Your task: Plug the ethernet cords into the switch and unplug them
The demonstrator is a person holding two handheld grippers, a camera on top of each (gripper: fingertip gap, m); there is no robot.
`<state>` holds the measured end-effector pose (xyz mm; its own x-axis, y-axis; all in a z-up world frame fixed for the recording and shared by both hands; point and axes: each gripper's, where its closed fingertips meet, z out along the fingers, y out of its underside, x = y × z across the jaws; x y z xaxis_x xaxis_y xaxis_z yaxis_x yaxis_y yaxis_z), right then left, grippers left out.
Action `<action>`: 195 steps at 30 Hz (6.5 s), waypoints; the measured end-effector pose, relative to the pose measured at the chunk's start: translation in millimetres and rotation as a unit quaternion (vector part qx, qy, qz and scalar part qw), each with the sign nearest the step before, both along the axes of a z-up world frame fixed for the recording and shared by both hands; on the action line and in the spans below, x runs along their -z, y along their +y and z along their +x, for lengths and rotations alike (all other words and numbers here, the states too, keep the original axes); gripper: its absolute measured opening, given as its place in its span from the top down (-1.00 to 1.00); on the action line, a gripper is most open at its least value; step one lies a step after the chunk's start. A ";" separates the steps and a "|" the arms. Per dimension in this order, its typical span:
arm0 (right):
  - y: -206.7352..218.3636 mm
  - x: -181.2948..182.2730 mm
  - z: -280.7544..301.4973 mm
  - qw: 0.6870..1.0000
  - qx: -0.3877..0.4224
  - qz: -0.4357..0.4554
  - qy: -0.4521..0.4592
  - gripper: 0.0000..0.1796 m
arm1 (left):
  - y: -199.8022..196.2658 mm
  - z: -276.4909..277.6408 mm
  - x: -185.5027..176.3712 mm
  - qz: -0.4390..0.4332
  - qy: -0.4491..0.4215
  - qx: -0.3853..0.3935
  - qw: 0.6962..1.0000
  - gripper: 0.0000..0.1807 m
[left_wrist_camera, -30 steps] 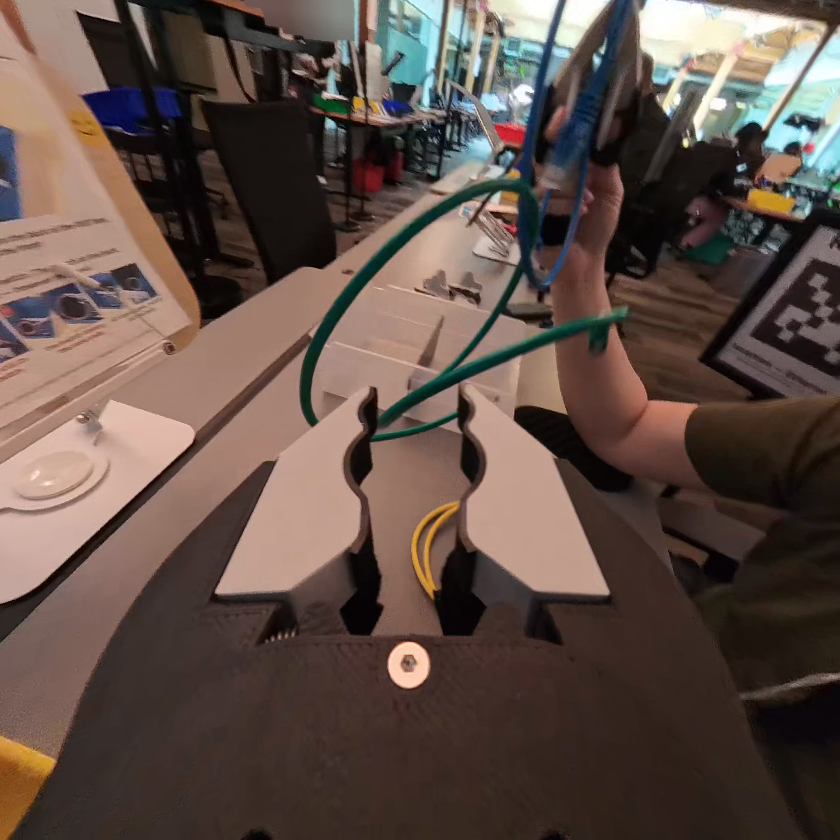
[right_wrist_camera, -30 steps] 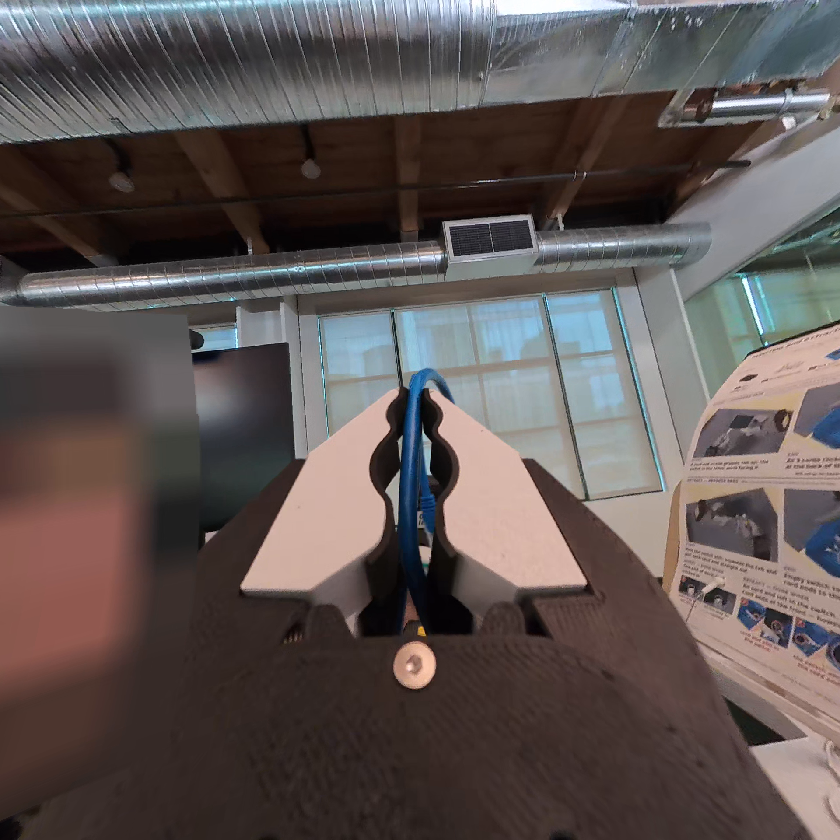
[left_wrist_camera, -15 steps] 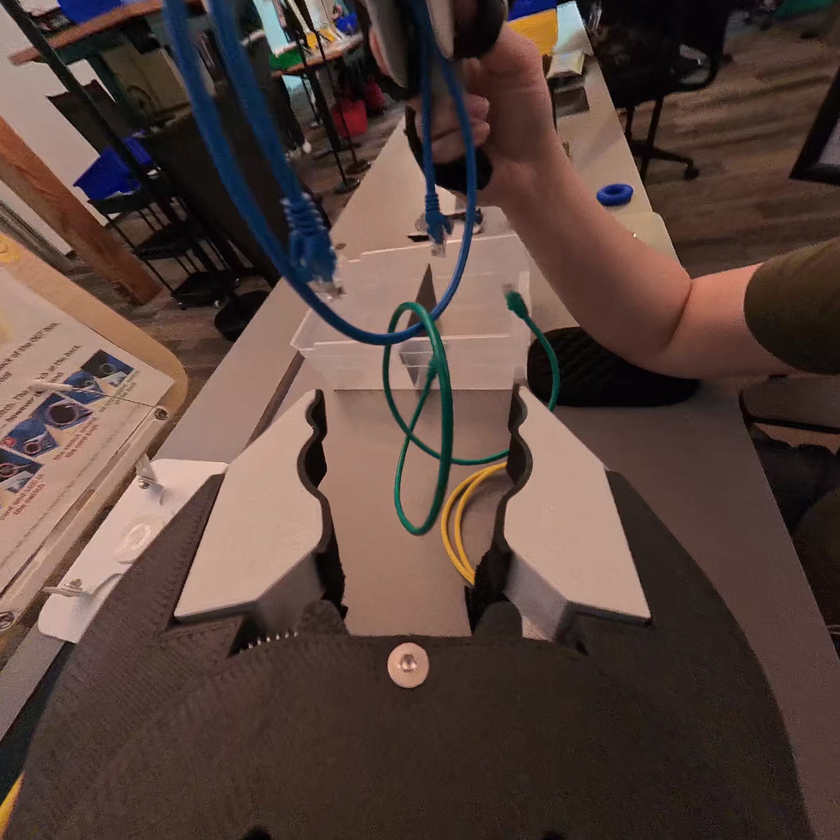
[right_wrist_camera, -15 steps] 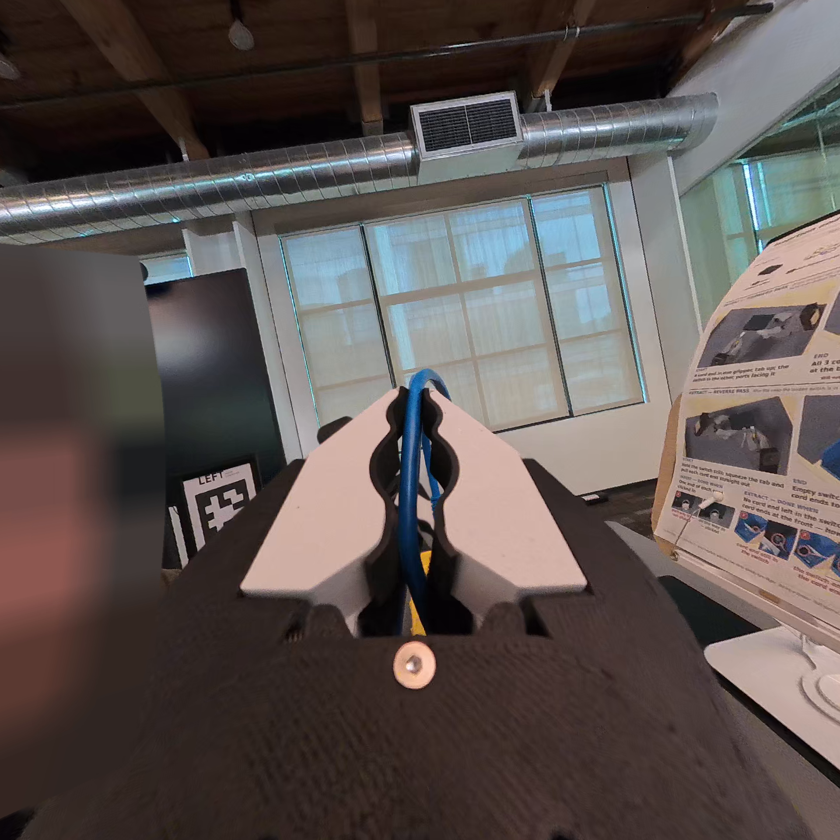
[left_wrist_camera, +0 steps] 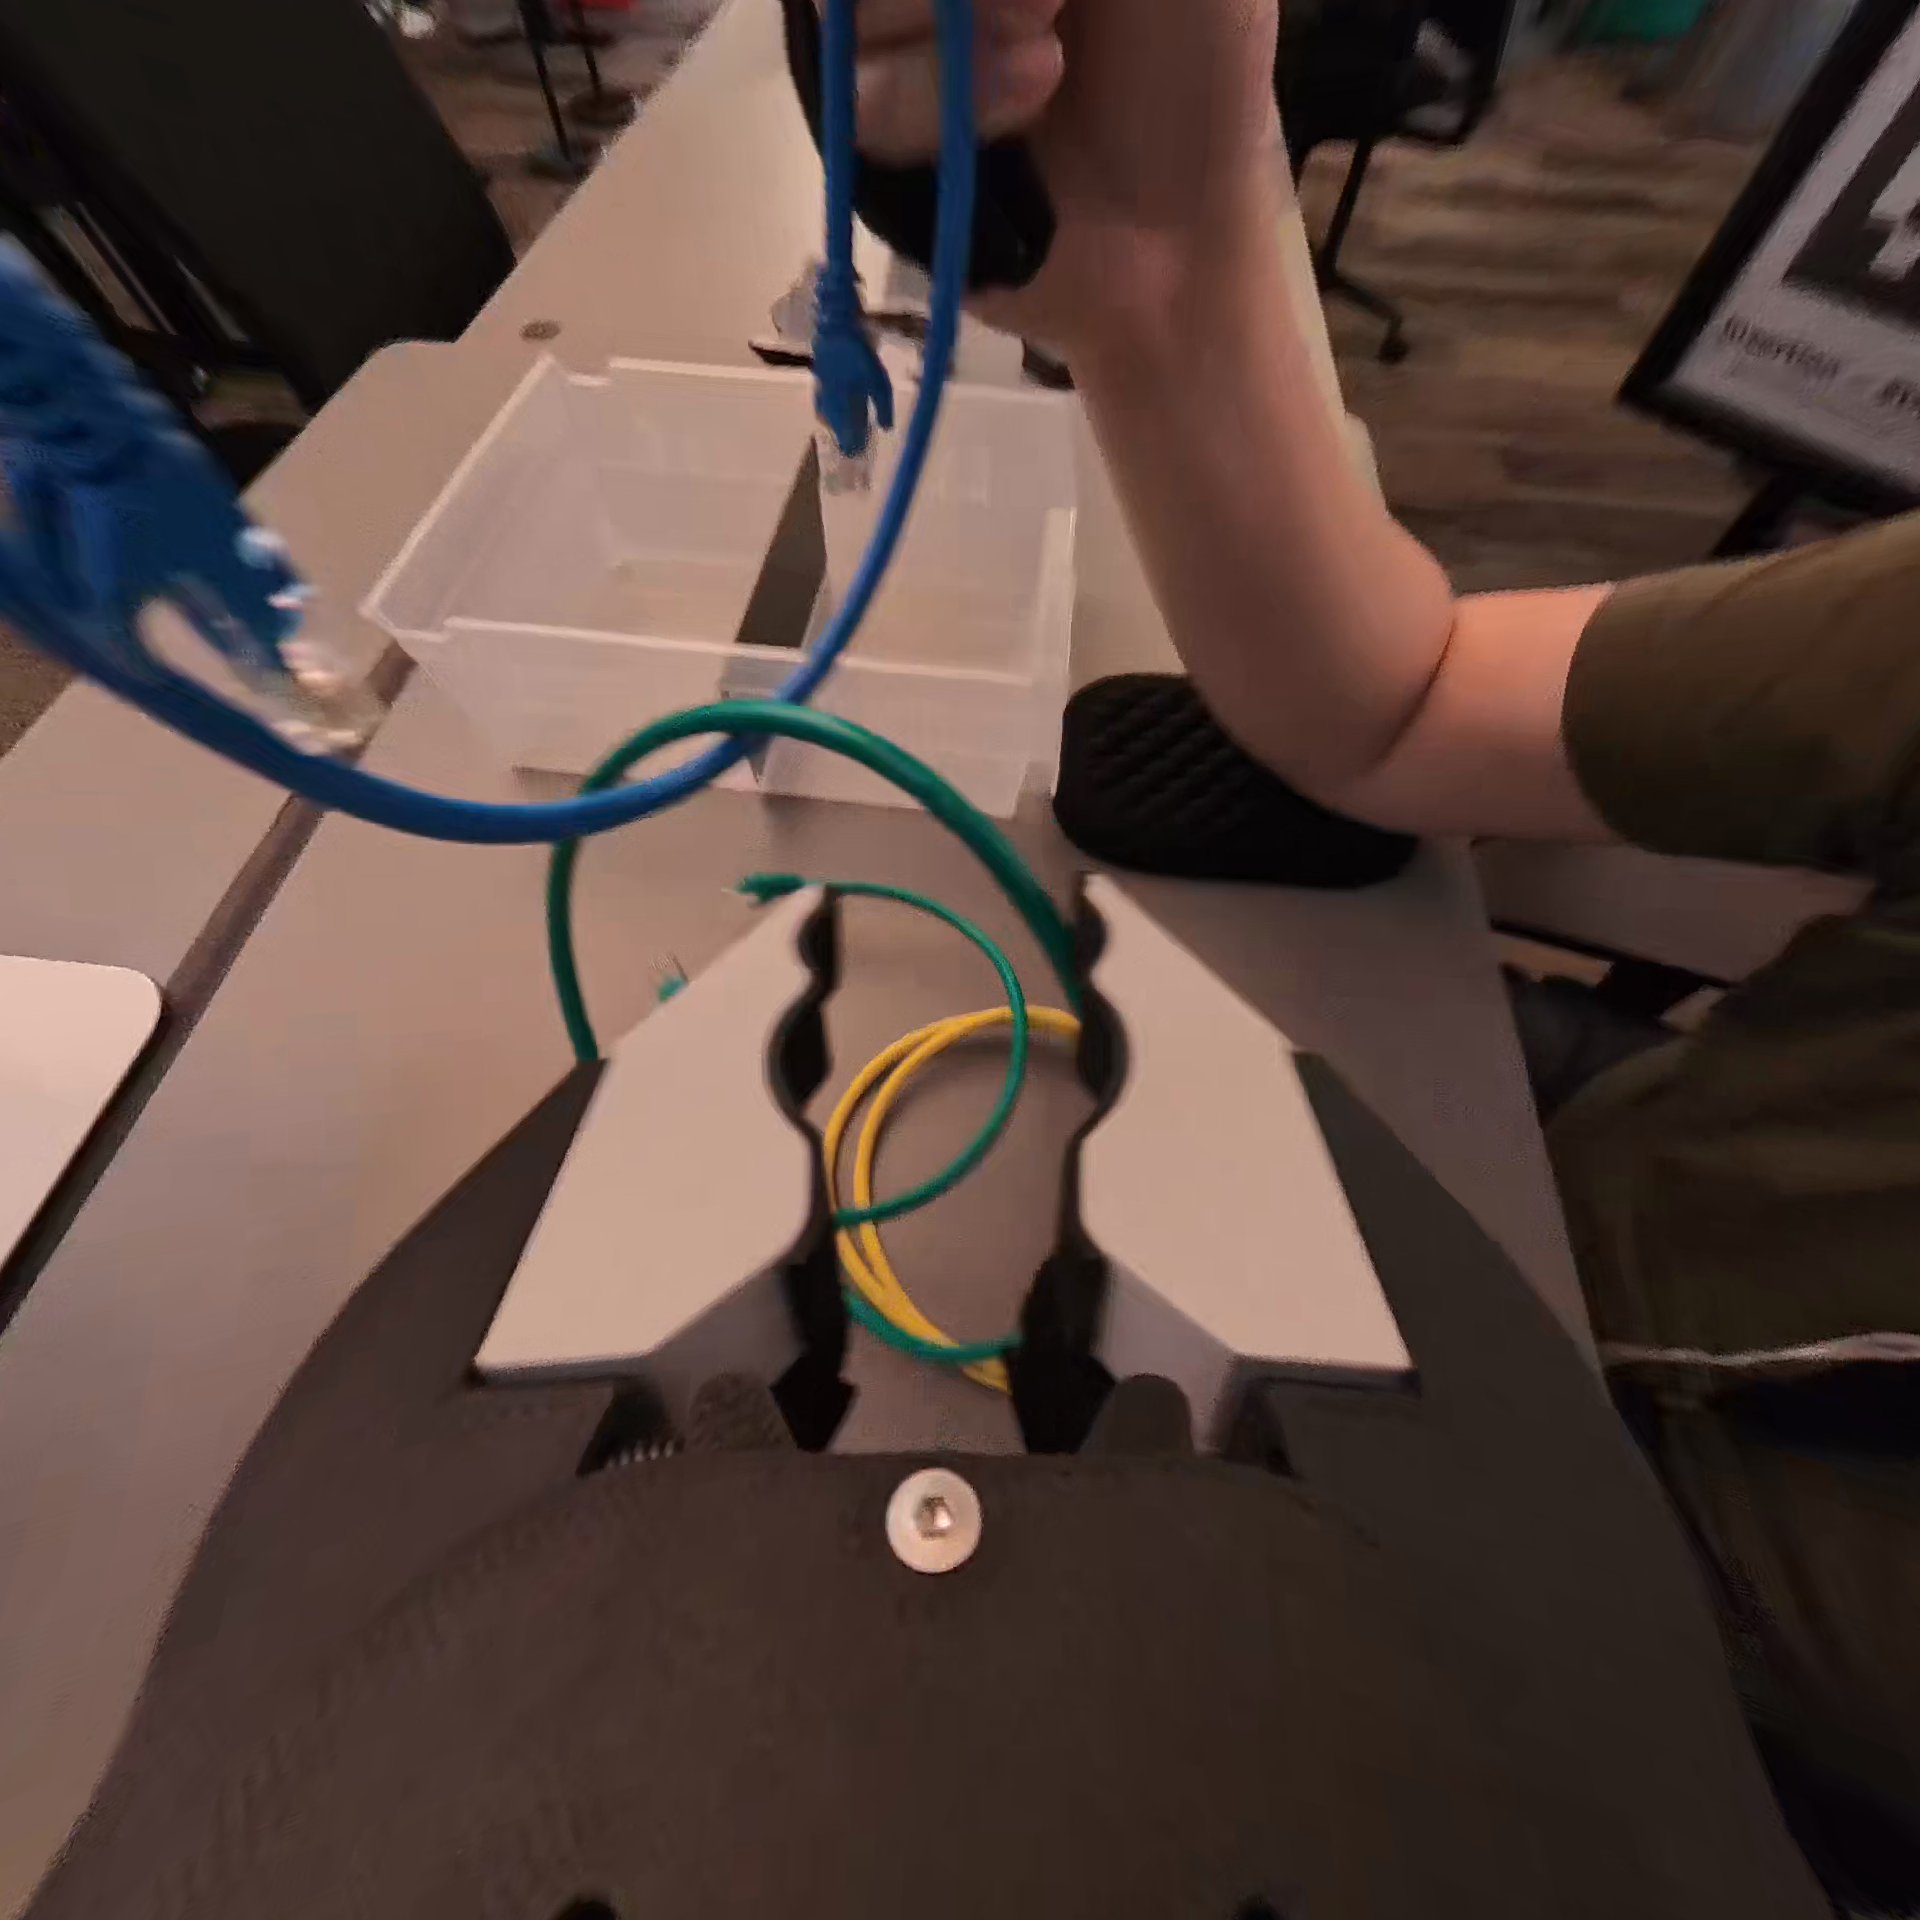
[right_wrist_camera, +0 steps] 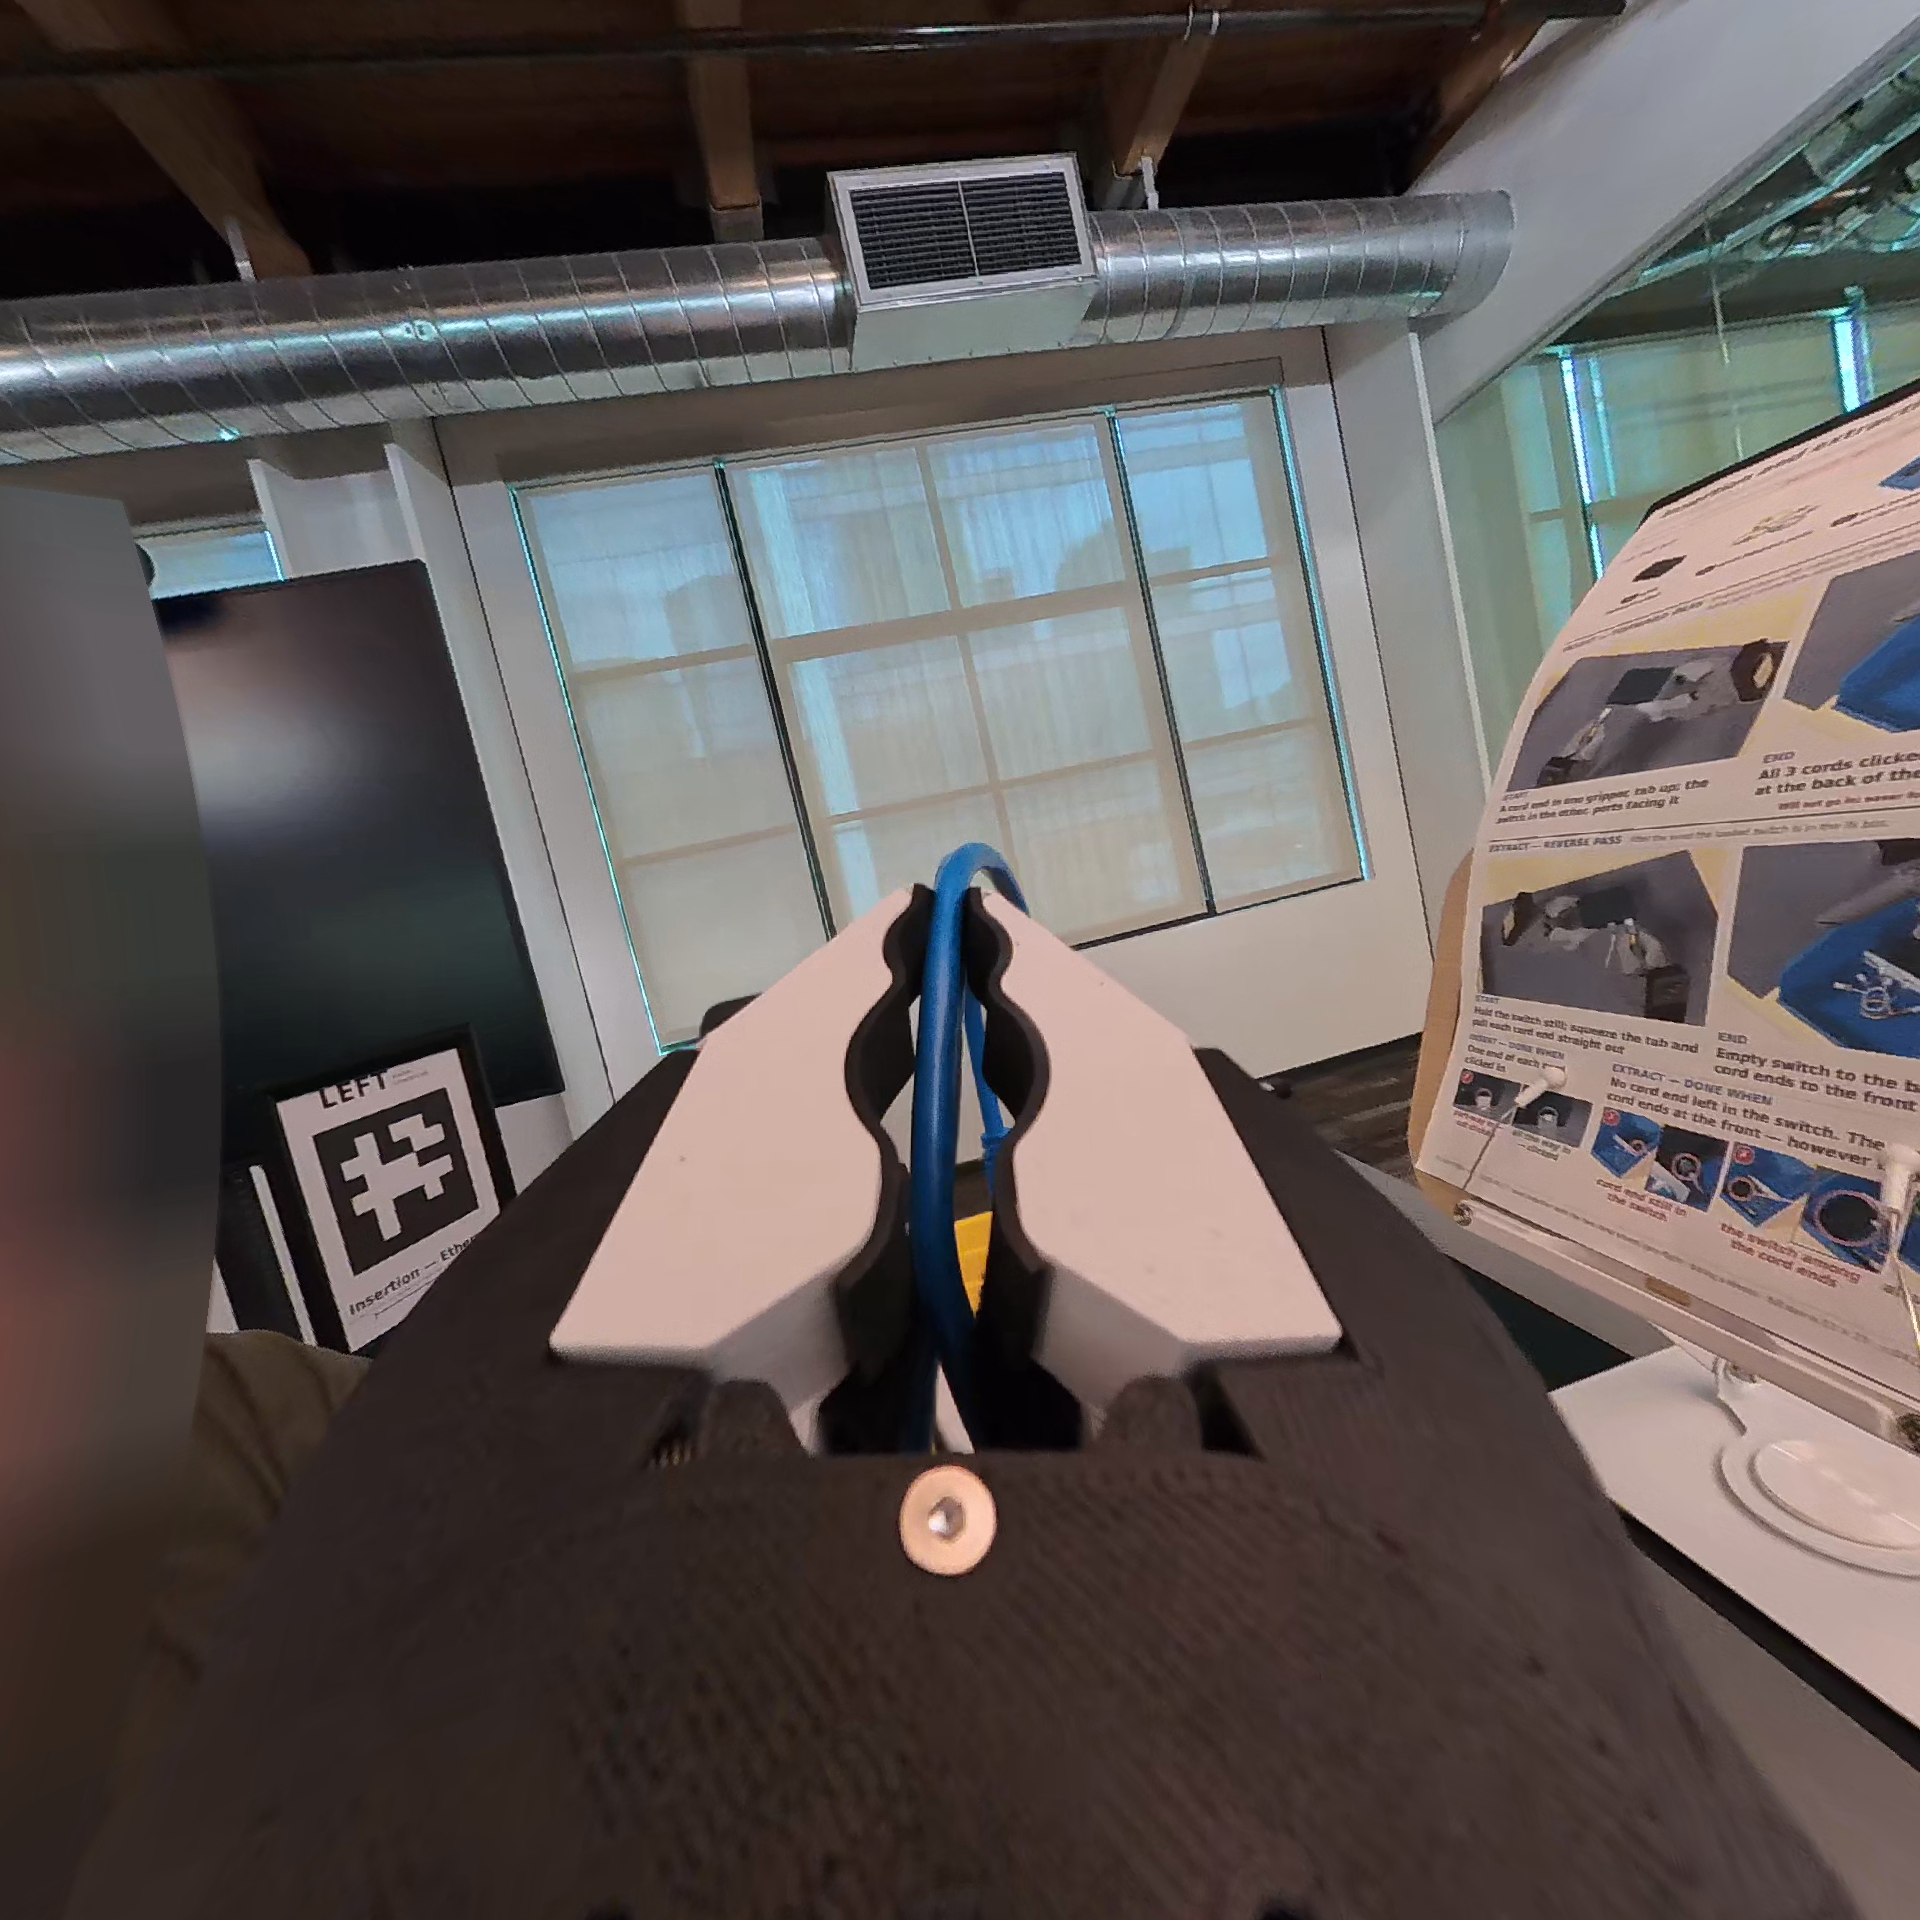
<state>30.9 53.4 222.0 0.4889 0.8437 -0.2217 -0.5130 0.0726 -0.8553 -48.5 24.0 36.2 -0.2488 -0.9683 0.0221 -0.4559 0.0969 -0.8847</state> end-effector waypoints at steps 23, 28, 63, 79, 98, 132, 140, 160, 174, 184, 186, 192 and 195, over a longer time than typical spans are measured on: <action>24.6 20.9 -14.0 0.998 0.041 -0.046 -0.027 0.95 | 34.3 8.3 26.5 0.110 0.039 -0.067 0.991 1.00; 62.3 54.4 3.2 0.980 0.147 -0.095 -0.098 0.95 | 25.0 -4.8 -28.3 0.116 -0.061 -0.068 0.989 1.00; 54.0 101.1 182.7 0.666 0.477 -0.393 -0.417 0.93 | 64.7 -305.1 -239.2 -0.017 -0.494 -0.157 0.855 1.00; 6.9 65.5 232.9 0.399 0.588 -0.400 -0.579 0.94 | 48.8 -435.2 -252.9 -0.014 -0.647 -0.153 0.747 1.00; 52.7 99.6 42.8 0.751 0.308 -0.368 -0.454 0.95 | -12.0 -158.2 -180.7 -0.051 -0.306 0.034 0.950 1.00; -1.5 152.9 -94.6 0.922 0.075 -0.099 -0.368 0.91 | -1.7 -30.1 -60.8 -0.052 -0.122 0.048 0.990 1.00; 40.6 214.7 -33.0 0.854 0.179 -0.314 -0.375 0.96 | 120.8 -156.2 -87.2 0.124 -0.082 -0.198 0.969 0.18; 80.1 213.0 14.9 0.747 0.279 -0.370 -0.476 0.55 | 299.2 -249.4 97.8 0.147 0.266 -0.352 0.885 0.15; 96.1 202.1 1.7 0.812 0.182 -0.338 -0.440 0.55 | 308.3 -239.7 145.4 0.099 0.382 -0.272 0.878 -0.07; 92.5 200.1 5.8 0.828 0.160 -0.338 -0.419 0.56 | 317.1 -254.1 179.7 0.065 0.461 -0.234 0.853 -0.07; 93.4 202.4 8.2 0.827 0.158 -0.343 -0.416 0.56 | 319.7 -261.7 189.1 0.072 0.489 -0.236 0.837 -0.08; 93.9 204.1 11.2 0.828 0.157 -0.345 -0.415 0.56 | 322.5 -264.1 189.8 0.090 0.494 -0.228 0.834 0.20; 93.0 203.4 12.0 0.828 0.157 -0.341 -0.416 0.57 | 323.5 -266.3 180.9 0.070 0.500 -0.254 0.825 0.20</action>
<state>42.9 146.4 18.5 0.8834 0.4635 -0.0698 0.2279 -0.5548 -0.8002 -314.9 347.5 -144.7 0.2653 -0.9522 -0.1514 -0.9642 -0.2625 -0.0381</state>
